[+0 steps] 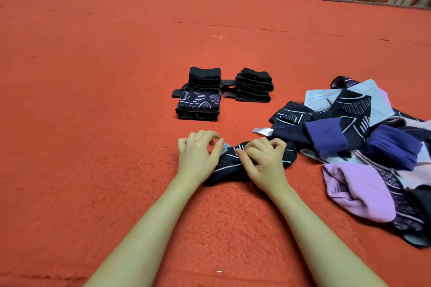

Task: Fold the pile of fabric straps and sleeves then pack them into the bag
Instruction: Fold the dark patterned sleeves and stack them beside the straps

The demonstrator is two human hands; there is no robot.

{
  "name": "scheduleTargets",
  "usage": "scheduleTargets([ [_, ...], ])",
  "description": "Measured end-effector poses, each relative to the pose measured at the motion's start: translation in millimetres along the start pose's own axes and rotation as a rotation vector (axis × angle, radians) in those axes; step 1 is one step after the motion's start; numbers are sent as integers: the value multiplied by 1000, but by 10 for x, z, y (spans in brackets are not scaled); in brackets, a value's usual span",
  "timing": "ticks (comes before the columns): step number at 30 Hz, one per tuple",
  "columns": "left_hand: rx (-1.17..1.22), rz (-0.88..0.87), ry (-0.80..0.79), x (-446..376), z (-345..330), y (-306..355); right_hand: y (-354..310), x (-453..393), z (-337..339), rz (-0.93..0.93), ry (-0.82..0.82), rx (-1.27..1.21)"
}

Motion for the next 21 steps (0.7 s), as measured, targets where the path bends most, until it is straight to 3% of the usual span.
scheduleTargets([
  [3, -181, 51, -225, 11, -247, 18, 24, -112, 13, -54, -38, 131],
  [7, -346, -73, -260, 26, -338, 199, 325, -4, -374, -187, -470, 255],
  [12, -368, -53, -189, 116, -370, 156, 194, 174, -142, -81, -200, 278],
  [16, -138, 19, 43, 223, -165, 54, 64, 144, -25, -7, -118, 260],
  [19, -78, 175, 91, 208, -48, -118, -40, 179, 28, 52, -95, 240],
  [21, -120, 175, 117, 168, -3, -168, -93, 204, 63, 88, -87, 224],
])
Point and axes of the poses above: each hand's wrist, its own x-axis away from the middle knuckle, its own z-axis out of the back of the hand, y = z × x, the point moved 10 cm from there along -x, towards the middle knuckle, and after that the axes turned 1 degree about -x, right-handed, at the moved point
